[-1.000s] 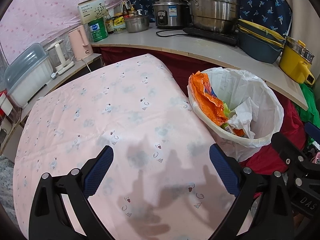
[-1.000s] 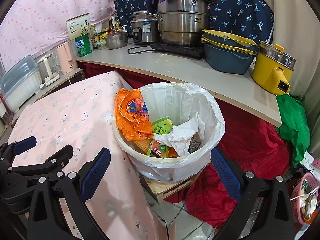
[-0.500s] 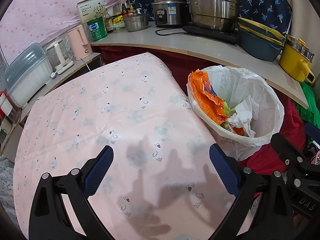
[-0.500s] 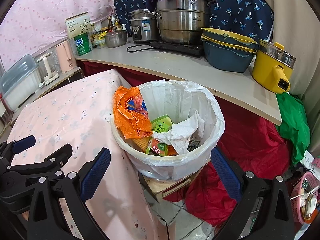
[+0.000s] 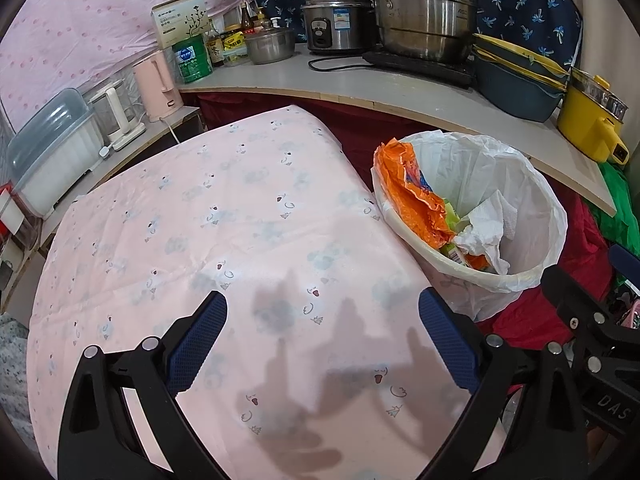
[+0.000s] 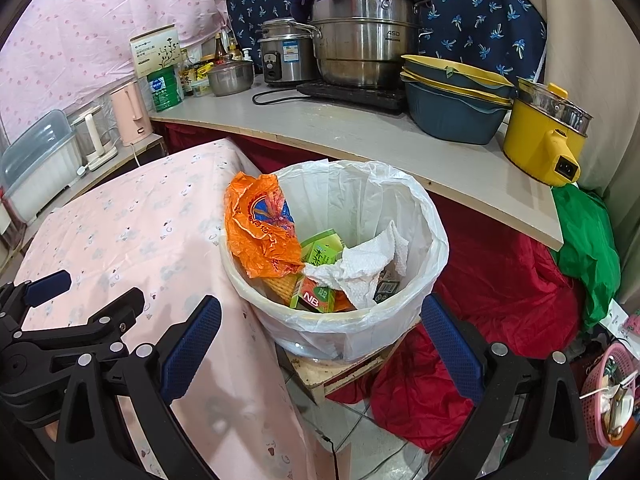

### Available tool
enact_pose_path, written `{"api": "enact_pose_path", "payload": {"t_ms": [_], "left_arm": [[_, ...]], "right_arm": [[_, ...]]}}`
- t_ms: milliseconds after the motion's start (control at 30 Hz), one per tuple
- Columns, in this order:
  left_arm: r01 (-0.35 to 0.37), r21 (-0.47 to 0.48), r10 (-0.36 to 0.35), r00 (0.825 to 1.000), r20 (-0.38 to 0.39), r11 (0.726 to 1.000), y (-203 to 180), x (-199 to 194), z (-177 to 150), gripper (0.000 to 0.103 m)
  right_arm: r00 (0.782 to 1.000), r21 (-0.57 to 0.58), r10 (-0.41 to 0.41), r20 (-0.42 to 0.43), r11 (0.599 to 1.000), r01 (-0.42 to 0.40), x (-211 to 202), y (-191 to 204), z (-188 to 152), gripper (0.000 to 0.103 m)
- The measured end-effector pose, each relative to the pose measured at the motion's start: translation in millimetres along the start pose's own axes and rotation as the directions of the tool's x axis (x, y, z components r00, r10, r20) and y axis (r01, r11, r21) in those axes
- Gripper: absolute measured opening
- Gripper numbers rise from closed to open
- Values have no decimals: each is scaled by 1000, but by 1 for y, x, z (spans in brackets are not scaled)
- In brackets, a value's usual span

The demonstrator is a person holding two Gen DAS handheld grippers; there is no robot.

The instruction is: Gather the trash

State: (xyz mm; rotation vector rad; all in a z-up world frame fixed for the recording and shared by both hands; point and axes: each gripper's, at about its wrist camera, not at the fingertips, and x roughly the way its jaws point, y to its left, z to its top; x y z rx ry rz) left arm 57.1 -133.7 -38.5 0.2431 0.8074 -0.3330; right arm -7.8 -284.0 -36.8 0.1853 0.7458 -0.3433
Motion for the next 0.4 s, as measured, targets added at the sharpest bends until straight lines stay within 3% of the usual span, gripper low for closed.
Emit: {"api": "enact_pose_path", "payload": {"t_ms": [400], "left_arm": [[13, 0, -13, 1000, -9, 1000, 1, 2, -1, 92]], "right_arm": [[1000, 1, 1, -1, 1000, -1, 0, -1, -1, 97]]}}
